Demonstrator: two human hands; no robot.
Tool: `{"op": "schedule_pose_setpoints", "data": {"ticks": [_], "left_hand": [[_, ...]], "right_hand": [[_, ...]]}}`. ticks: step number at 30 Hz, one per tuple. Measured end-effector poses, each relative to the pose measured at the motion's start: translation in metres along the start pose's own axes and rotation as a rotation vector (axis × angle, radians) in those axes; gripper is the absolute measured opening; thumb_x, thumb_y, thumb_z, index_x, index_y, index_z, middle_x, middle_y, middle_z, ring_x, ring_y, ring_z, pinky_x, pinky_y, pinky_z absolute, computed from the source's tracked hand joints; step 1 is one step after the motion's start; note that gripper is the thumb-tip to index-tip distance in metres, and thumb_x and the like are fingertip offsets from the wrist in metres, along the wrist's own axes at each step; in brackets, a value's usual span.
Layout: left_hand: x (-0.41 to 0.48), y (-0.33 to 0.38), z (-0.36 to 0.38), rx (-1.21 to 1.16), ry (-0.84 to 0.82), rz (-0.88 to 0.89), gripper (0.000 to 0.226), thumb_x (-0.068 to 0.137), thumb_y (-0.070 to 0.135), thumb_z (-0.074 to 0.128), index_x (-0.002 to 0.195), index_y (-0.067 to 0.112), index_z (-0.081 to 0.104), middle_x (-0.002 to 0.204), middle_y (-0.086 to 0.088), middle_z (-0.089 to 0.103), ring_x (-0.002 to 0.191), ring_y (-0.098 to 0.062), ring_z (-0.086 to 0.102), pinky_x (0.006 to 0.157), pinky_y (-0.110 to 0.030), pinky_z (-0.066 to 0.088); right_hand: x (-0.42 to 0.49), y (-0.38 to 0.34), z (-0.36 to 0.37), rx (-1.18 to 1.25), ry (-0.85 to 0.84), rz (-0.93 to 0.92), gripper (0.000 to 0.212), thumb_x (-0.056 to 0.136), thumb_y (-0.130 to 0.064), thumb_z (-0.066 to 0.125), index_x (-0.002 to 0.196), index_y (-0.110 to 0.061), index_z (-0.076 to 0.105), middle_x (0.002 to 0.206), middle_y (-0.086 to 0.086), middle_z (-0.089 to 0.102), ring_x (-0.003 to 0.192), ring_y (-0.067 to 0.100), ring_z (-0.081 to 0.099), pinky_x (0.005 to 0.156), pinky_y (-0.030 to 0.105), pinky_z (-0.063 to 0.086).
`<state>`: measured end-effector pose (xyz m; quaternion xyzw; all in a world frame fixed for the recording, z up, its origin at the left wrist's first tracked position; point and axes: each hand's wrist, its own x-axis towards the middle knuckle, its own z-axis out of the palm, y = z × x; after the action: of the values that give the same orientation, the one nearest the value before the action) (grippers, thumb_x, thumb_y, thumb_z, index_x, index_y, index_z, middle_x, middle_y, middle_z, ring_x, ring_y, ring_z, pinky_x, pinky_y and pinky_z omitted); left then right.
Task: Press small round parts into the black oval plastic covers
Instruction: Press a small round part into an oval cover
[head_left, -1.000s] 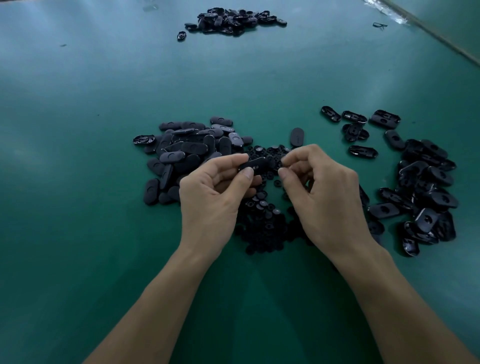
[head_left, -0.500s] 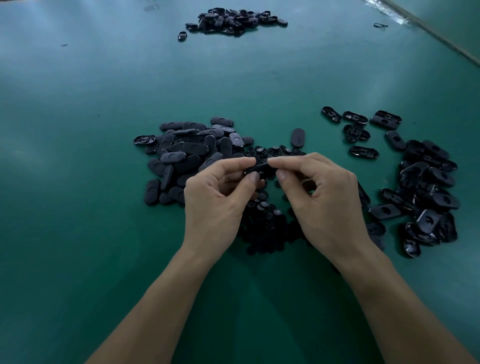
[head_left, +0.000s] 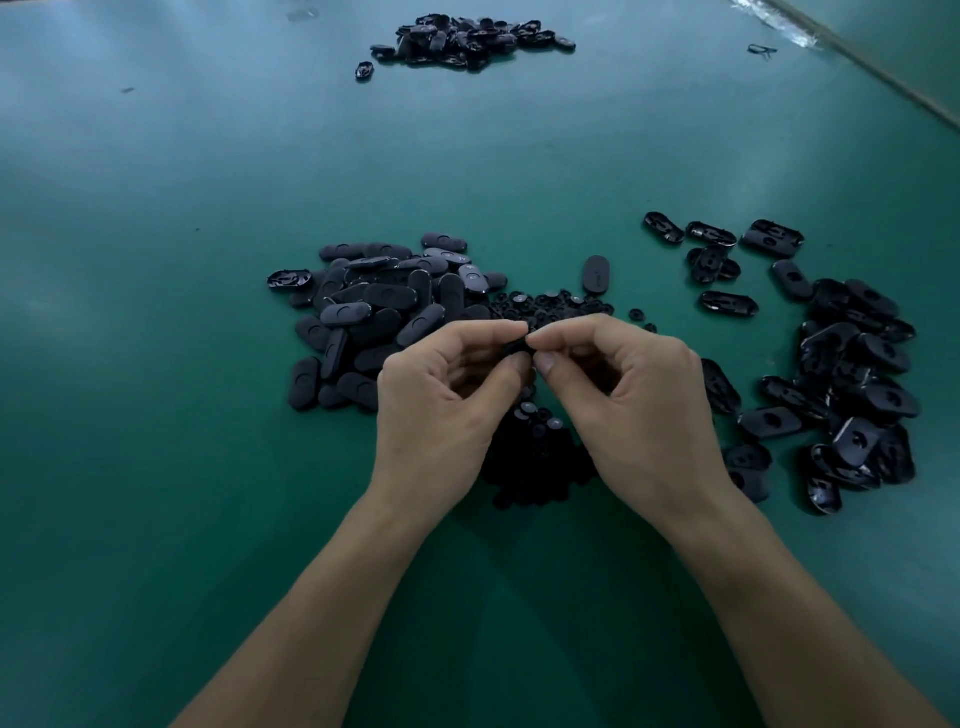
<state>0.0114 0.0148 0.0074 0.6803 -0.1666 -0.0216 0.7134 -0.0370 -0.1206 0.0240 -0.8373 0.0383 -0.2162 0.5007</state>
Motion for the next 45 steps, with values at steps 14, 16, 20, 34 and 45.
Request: {"op": "schedule_pose_setpoints", "data": {"ticks": [14,16,20,34,45], "left_hand": [[0.0,0.0,-0.001,0.008,-0.022,-0.008,0.026,0.087,-0.003,0.07,0.098,0.02,0.074,0.09,0.004,0.077,0.085,-0.01,0.073,0.077,-0.02,0.056],[0.0,0.0,-0.001,0.008,-0.012,0.001,0.027,0.087,-0.004,0.069,0.099,0.02,0.073,0.091,0.005,0.077,0.085,-0.009,0.073,0.076,-0.019,0.056],[0.001,0.001,-0.002,-0.004,0.003,0.019,0.026,0.088,-0.003,0.069,0.101,0.02,0.072,0.091,0.006,0.077,0.083,-0.006,0.072,0.075,-0.016,0.054],[0.001,-0.002,-0.001,-0.017,-0.03,-0.002,0.026,0.085,0.003,0.071,0.1,0.024,0.07,0.089,0.005,0.076,0.083,-0.008,0.071,0.074,-0.018,0.054],[0.002,-0.003,-0.002,-0.044,0.002,-0.046,0.027,0.08,0.001,0.079,0.095,0.024,0.074,0.084,0.002,0.077,0.077,-0.012,0.072,0.074,-0.024,0.059]], "right_hand": [[0.0,0.001,0.001,0.007,0.016,0.026,0.015,0.086,-0.006,0.075,0.091,-0.02,0.076,0.083,-0.018,0.071,0.079,-0.003,0.068,0.072,0.008,0.05],[-0.001,0.0,0.003,-0.002,0.029,0.006,0.016,0.087,-0.006,0.075,0.096,-0.019,0.077,0.087,-0.019,0.072,0.083,-0.005,0.068,0.076,0.009,0.051],[-0.002,-0.001,0.005,0.004,0.049,-0.015,0.019,0.087,-0.007,0.073,0.101,-0.02,0.078,0.092,-0.014,0.073,0.088,-0.003,0.068,0.079,0.012,0.052],[0.005,0.008,-0.008,0.04,-0.037,0.012,0.025,0.088,-0.01,0.074,0.109,-0.023,0.075,0.097,-0.016,0.073,0.09,0.0,0.069,0.079,0.011,0.051],[0.008,0.012,-0.013,0.172,-0.107,0.07,0.017,0.083,-0.012,0.079,0.093,-0.026,0.074,0.085,-0.013,0.075,0.078,0.004,0.072,0.073,0.014,0.053]]}}
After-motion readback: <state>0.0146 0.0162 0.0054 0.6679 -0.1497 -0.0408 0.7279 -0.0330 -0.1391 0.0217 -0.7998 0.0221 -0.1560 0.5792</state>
